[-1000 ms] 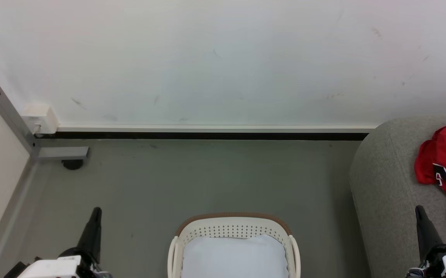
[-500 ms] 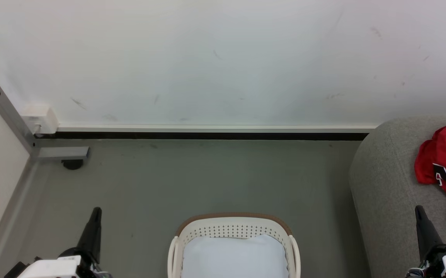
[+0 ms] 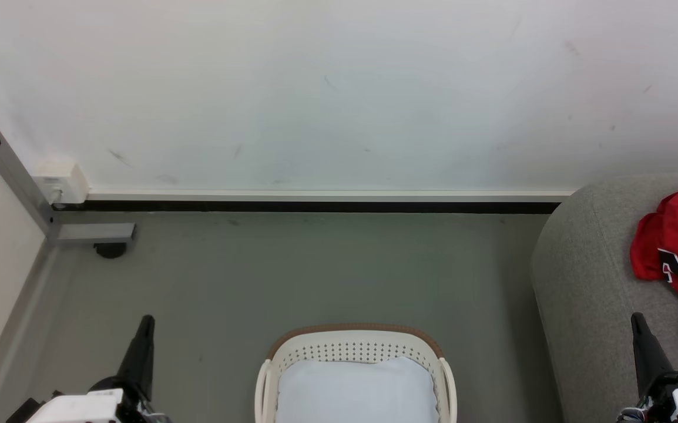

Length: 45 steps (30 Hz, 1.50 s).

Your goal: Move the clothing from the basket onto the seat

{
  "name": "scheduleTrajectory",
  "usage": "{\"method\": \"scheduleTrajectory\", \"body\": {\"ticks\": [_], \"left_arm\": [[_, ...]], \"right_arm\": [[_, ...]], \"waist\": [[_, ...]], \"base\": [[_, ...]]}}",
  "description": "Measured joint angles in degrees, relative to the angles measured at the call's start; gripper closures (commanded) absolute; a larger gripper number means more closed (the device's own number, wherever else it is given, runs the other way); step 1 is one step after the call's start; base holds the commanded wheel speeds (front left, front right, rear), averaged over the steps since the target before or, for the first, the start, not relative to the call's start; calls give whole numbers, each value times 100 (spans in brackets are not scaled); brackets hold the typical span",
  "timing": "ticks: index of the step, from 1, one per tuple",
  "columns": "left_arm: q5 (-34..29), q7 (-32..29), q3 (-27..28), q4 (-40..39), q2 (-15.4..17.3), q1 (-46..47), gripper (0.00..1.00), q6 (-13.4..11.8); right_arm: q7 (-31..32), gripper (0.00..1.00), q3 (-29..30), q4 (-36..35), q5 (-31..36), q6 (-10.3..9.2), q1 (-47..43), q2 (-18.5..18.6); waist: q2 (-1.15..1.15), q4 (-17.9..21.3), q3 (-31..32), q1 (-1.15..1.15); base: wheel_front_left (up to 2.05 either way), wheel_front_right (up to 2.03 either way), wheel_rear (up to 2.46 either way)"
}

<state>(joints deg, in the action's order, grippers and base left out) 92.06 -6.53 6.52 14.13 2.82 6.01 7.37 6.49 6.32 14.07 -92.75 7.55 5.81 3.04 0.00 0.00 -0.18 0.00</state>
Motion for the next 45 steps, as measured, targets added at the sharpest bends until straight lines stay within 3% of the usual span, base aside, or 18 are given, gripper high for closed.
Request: {"method": "scheduleTrajectory", "body": {"ticks": [45], "left_arm": [[0, 0, 0, 0, 0, 0, 100, 0]], "right_arm": [[2, 100, 11, 0, 8, -1, 1, -9]], "waist": [[0, 0, 0, 0]], "base": [[0, 0, 0]]}}
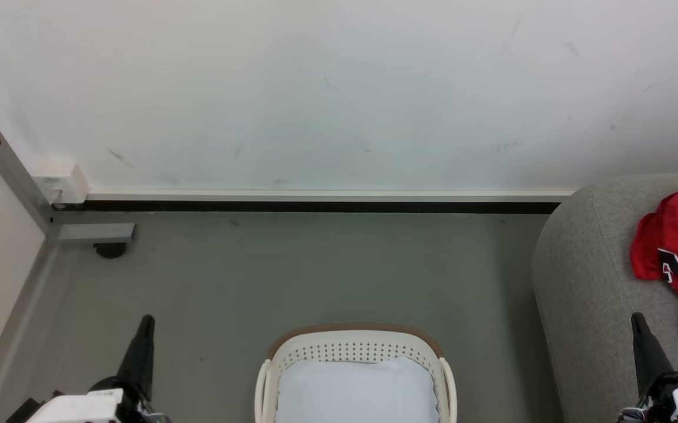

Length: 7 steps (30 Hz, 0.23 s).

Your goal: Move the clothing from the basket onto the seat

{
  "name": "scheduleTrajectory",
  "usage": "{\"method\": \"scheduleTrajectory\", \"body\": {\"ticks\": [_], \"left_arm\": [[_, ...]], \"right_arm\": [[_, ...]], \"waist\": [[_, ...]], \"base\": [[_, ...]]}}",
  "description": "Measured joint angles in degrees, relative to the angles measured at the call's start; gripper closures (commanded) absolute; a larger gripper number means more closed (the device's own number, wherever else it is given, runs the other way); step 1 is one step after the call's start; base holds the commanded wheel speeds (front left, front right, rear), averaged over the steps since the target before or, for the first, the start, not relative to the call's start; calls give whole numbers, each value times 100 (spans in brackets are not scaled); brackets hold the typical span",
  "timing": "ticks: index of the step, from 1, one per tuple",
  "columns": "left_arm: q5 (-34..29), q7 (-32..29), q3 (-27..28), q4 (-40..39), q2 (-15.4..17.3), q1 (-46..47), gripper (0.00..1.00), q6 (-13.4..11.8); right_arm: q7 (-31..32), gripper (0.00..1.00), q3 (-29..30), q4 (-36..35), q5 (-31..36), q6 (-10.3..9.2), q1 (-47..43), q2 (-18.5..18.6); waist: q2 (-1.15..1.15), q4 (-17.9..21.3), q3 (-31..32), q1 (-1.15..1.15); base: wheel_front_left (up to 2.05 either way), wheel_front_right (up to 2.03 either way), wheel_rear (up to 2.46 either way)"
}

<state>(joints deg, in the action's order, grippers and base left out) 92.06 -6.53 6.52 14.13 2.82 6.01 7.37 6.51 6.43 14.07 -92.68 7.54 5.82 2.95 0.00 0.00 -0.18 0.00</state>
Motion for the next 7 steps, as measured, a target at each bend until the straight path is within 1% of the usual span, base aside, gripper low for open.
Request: {"method": "scheduleTrajectory", "body": {"ticks": [7], "left_arm": [[0, 0, 0, 0, 0, 1, 100, 0]], "right_arm": [[0, 100, 1, 0, 0, 0, 0, -1]], "waist": [[0, 0, 0, 0]], "base": [[0, 0, 0]]}}
